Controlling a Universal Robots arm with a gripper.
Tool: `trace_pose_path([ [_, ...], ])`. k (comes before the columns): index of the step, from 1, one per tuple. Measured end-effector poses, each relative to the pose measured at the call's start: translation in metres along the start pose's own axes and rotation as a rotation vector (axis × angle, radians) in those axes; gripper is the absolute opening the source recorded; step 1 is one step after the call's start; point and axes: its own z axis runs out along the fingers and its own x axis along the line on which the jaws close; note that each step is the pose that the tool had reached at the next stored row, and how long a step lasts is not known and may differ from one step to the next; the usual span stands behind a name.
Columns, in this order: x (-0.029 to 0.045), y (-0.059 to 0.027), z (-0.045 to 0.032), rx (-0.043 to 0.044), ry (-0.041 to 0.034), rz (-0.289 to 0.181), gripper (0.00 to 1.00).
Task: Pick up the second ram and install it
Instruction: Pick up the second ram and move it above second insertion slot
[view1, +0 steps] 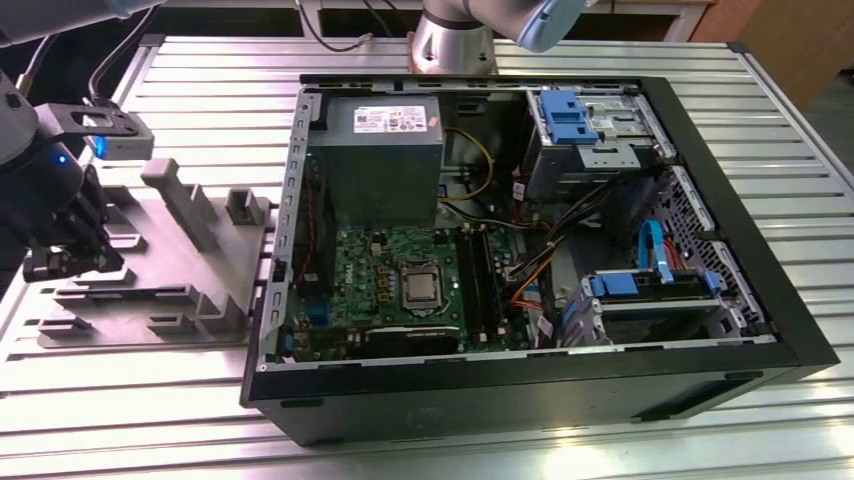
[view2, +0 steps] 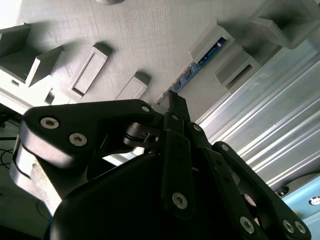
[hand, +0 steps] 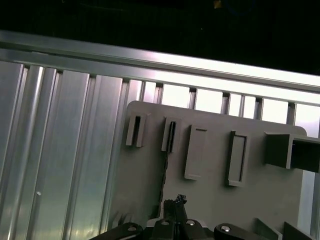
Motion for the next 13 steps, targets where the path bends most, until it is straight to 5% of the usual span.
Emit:
trace_pose_path([
  [6, 0.0000, 0.0000, 0.0001, 0.0001, 0.0000, 0.000, 0.11],
  [13, 0.0000, 0.0002, 0.0003, 0.0003, -0.0001, 0.000, 0.36],
])
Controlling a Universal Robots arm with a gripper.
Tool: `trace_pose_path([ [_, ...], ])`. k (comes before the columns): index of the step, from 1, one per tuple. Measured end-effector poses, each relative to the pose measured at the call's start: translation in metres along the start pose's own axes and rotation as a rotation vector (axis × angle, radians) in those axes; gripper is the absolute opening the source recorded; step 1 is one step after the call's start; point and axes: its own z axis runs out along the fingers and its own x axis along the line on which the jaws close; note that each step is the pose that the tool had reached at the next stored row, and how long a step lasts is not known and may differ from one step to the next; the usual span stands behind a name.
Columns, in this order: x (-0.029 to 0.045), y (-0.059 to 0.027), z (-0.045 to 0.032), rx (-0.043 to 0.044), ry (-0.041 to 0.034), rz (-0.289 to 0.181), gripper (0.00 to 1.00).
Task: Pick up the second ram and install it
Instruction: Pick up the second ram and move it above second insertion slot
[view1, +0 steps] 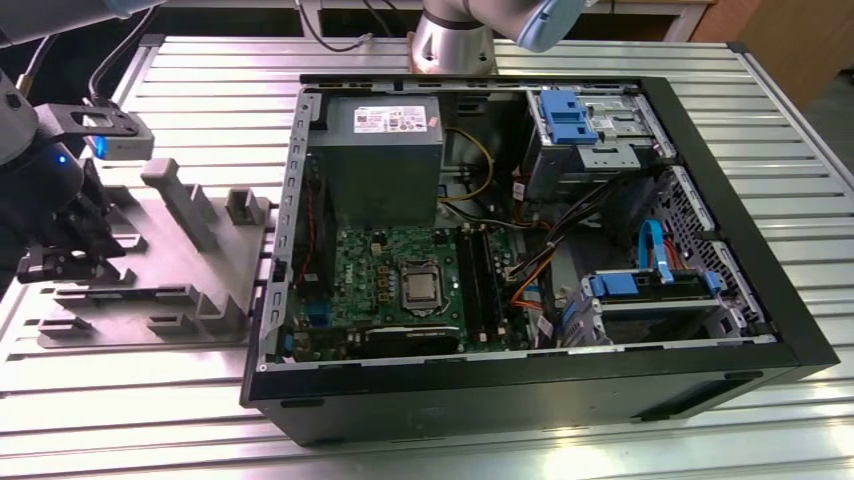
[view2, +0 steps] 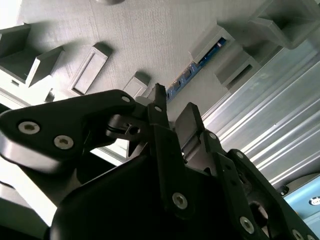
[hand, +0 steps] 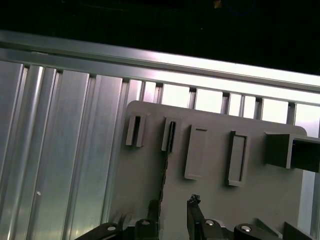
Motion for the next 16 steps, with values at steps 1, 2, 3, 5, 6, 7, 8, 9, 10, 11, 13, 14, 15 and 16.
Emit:
trace_pose_path([
  [1, 0.0001, 0.0008, 0.0004, 0.0009, -0.0001, 0.000, 0.36],
  [2, 0.0007, 0.0016, 0.0005, 0.0013, 0.0001, 0.000, 0.36],
  [3, 0.0016, 0.0022, 0.0007, 0.0016, 0.0002, 0.000, 0.36],
  [5, 0.0042, 0.0031, 0.0013, 0.0019, 0.0002, 0.001, 0.36],
  [6, 0.0053, 0.0033, 0.0014, 0.0018, 0.0003, 0.001, 0.36],
  [7, 0.0060, 0.0034, 0.0017, 0.0020, 0.0003, 0.001, 0.36],
  [8, 0.0064, 0.0035, 0.0020, 0.0019, 0.0003, 0.001, 0.36],
  [9, 0.0069, 0.0035, 0.0028, 0.0021, 0.0002, 0.001, 0.36],
  [10, 0.0072, 0.0036, 0.0040, 0.0021, 0.0002, 0.001, 0.36],
  [11, 0.0072, 0.0036, 0.0044, 0.0020, 0.0002, 0.001, 0.36],
  [13, 0.0073, 0.0036, 0.0043, 0.0018, 0.0004, 0.001, 0.36],
  [14, 0.0073, 0.0036, 0.0044, 0.0018, 0.0003, 0.001, 0.36],
  [15, 0.0073, 0.0036, 0.0045, 0.0019, 0.0003, 0.001, 0.36],
  [16, 0.0073, 0.0036, 0.0046, 0.0019, 0.0003, 0.001, 0.36],
])
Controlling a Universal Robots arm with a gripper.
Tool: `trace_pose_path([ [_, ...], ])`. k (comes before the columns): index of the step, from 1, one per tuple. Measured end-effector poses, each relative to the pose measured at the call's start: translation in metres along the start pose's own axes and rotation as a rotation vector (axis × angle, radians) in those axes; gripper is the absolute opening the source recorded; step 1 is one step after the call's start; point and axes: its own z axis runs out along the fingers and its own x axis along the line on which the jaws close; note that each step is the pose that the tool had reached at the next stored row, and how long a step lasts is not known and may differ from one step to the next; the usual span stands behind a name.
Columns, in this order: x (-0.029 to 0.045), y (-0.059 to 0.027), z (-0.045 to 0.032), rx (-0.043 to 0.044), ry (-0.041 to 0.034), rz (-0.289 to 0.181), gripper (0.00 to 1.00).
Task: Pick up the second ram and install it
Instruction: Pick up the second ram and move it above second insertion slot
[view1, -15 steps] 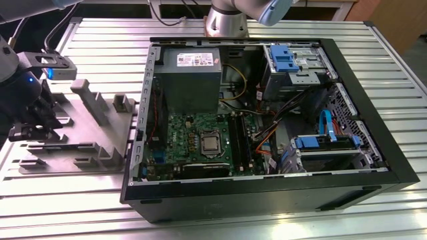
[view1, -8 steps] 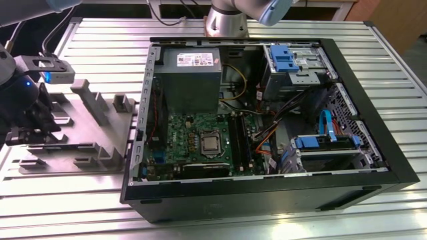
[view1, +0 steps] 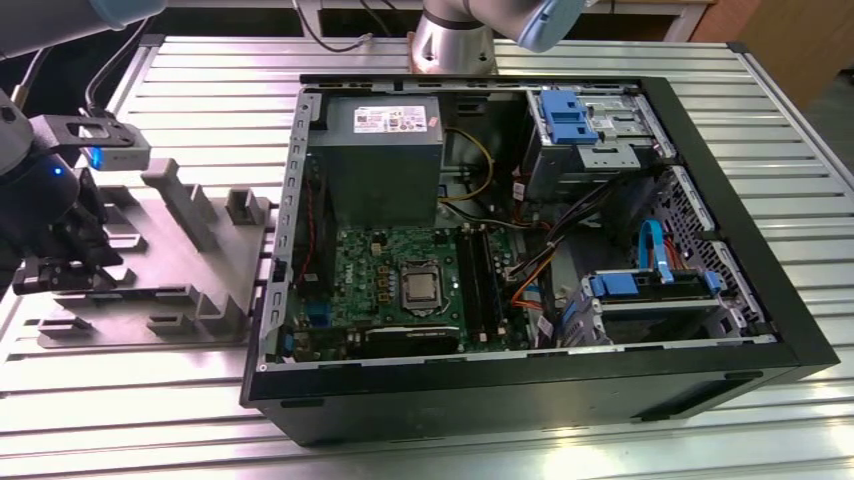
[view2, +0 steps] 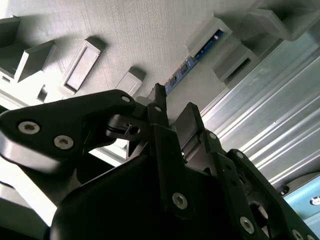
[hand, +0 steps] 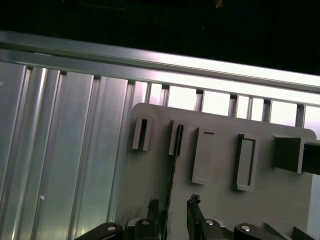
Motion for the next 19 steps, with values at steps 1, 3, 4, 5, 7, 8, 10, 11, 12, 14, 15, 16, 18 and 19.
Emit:
trace_pose_path([
  [1, 0.0000, 0.0000, 0.0000, 0.0000, 0.0000, 0.000, 0.36],
  [3, 0.0000, 0.0000, 0.0001, 0.0000, 0.0000, 0.000, 0.36],
  [4, 0.0000, 0.0000, 0.0001, 0.0000, 0.0000, 0.000, 0.36],
  [5, 0.0000, 0.0000, 0.0002, 0.0000, 0.0000, 0.000, 0.36],
  [7, 0.0000, 0.0000, 0.0006, 0.0001, -0.0001, 0.000, 0.36],
  [8, 0.0000, -0.0001, 0.0014, 0.0004, -0.0003, 0.000, 0.36],
  [10, 0.0001, -0.0001, 0.0031, 0.0000, 0.0000, 0.000, 0.36],
  [11, 0.0001, -0.0002, 0.0043, 0.0001, -0.0001, 0.000, 0.36],
  [12, 0.0001, -0.0002, 0.0056, 0.0000, -0.0001, 0.000, 0.36],
  [14, 0.0002, 0.0000, 0.0084, 0.0000, 0.0000, 0.000, 0.36],
  [15, 0.0002, 0.0002, 0.0099, 0.0000, 0.0000, 0.000, 0.36],
  [16, 0.0002, 0.0005, 0.0117, 0.0000, 0.0000, 0.000, 0.36],
  [18, 0.0001, 0.0015, 0.0151, 0.0001, 0.0001, 0.000, 0.36],
  [19, 0.0001, 0.0019, 0.0169, 0.0000, 0.0002, 0.001, 0.36],
])
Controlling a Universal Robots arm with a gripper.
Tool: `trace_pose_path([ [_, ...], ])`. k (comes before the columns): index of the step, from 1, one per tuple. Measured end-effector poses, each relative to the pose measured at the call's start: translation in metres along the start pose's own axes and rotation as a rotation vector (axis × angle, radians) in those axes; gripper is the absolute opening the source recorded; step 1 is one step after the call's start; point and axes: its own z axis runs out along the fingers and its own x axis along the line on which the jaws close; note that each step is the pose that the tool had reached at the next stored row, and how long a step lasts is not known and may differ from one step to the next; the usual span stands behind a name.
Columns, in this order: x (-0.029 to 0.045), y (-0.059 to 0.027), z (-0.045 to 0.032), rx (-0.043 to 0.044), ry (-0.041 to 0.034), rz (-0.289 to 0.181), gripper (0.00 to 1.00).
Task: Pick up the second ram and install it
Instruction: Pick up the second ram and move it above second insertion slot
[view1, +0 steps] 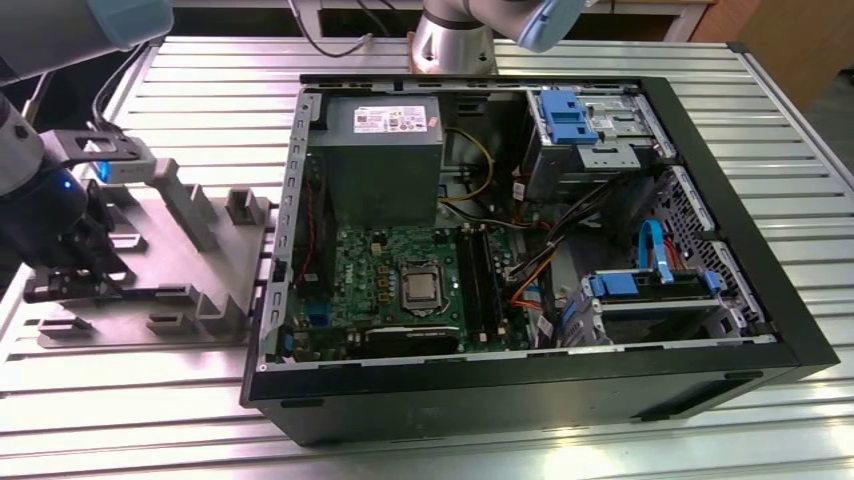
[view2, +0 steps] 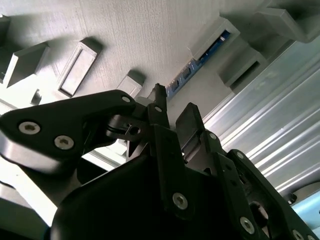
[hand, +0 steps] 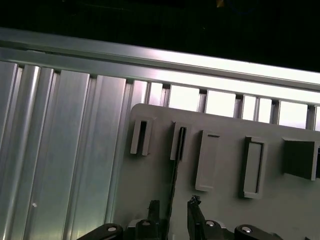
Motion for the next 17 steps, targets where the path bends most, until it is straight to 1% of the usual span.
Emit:
trace_pose_path([
  [5, -0.0001, 0.0023, 0.0091, 0.0002, -0.0003, 0.011, 0.36],
  [9, -0.0003, 0.0043, 0.0118, 0.0003, -0.0004, 0.011, 0.36],
  [14, -0.0009, 0.0103, 0.0153, 0.0003, -0.0003, 0.011, 0.36],
  [17, -0.0009, 0.0110, 0.0173, 0.0005, -0.0003, 0.011, 0.36],
])
